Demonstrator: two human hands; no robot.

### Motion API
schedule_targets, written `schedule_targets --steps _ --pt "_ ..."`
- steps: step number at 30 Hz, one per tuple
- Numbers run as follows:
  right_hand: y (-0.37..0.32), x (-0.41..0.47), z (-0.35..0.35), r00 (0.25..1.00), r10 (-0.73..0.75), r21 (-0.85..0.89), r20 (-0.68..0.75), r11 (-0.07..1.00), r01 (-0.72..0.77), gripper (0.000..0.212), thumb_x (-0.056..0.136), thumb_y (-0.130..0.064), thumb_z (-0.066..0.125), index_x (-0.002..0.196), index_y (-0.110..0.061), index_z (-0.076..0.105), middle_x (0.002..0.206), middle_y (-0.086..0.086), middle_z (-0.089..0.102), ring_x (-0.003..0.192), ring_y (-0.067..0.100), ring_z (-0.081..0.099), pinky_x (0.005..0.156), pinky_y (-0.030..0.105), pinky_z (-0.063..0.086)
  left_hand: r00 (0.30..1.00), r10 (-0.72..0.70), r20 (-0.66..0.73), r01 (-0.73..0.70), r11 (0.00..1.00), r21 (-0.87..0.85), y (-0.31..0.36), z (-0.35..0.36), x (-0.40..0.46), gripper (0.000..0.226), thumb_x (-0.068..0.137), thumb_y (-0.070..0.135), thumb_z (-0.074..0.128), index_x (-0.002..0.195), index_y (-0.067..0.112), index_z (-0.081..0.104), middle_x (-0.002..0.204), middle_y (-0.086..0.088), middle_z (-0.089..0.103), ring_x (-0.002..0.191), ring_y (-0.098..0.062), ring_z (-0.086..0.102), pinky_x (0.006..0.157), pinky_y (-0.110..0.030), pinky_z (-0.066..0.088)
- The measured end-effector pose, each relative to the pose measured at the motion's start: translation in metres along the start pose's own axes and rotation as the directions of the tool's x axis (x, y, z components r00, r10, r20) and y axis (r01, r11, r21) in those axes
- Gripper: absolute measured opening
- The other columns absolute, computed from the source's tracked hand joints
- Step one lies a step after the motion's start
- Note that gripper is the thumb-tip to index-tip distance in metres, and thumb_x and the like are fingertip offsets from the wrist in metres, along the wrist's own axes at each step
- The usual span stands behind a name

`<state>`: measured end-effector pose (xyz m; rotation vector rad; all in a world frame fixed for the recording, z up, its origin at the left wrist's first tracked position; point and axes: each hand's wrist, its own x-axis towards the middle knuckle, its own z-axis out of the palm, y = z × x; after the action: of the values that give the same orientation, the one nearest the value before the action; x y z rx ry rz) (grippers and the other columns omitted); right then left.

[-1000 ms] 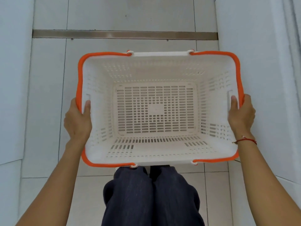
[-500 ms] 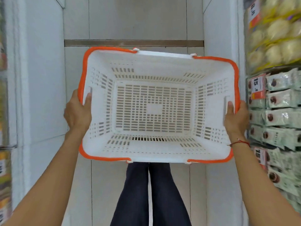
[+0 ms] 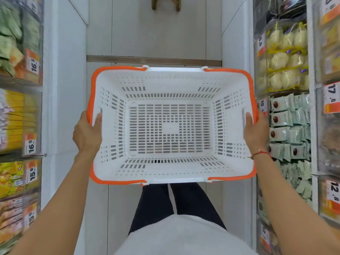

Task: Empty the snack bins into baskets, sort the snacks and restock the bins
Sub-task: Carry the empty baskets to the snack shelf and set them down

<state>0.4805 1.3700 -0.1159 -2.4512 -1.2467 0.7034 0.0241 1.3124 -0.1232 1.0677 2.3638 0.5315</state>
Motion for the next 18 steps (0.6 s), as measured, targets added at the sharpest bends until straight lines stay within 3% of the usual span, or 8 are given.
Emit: schedule_targets --steps 3,8,14,18 --pt "-0.018 0.002 0.000 1.000 -0.004 -0.002 0.008 1.000 0.004 0.036 0.102 -0.036 0.043 0.121 -0.008 0.054 0.114 0.014 0.063 0.102 0.034 0.060 0.089 0.049 0.049 1.000 -0.016 0.022 0.016 1.000 -0.018 0.005 -0.008 0.010 0.050 0.098 0.052 0.045 0.115 0.007 0.056 0.111 -0.013 0.066 0.093 -0.031 0.062 0.076 -0.036 0.045" --pt "-0.037 0.016 0.002 1.000 -0.014 0.014 -0.016 1.000 0.015 0.038 0.100 -0.043 0.042 0.118 -0.012 0.055 0.110 0.013 0.065 0.100 0.036 0.060 0.086 0.052 0.051 0.999 -0.006 0.042 0.008 0.999 -0.036 0.021 -0.017 0.040 0.044 0.099 0.047 0.047 0.117 0.008 0.056 0.111 -0.011 0.066 0.087 -0.020 0.056 0.075 -0.033 0.043" --pt "-0.069 0.057 0.009 0.999 -0.012 0.027 -0.039 1.000 0.013 0.038 0.101 -0.037 0.044 0.121 -0.006 0.053 0.115 0.017 0.062 0.104 0.036 0.058 0.089 0.046 0.048 0.999 0.008 0.035 -0.007 0.999 -0.043 0.056 -0.012 0.091 0.045 0.098 0.049 0.047 0.113 0.008 0.057 0.108 -0.010 0.066 0.087 -0.022 0.059 0.073 -0.032 0.044" --pt "-0.101 0.102 0.010 1.000 -0.012 0.080 -0.022 0.997 0.014 0.035 0.102 -0.034 0.045 0.123 -0.007 0.054 0.117 0.015 0.063 0.104 0.032 0.059 0.084 0.036 0.045 0.999 0.003 0.034 -0.001 0.999 -0.047 0.091 -0.004 0.134 0.047 0.098 0.051 0.046 0.114 0.009 0.057 0.109 -0.010 0.066 0.088 -0.023 0.061 0.075 -0.034 0.047"
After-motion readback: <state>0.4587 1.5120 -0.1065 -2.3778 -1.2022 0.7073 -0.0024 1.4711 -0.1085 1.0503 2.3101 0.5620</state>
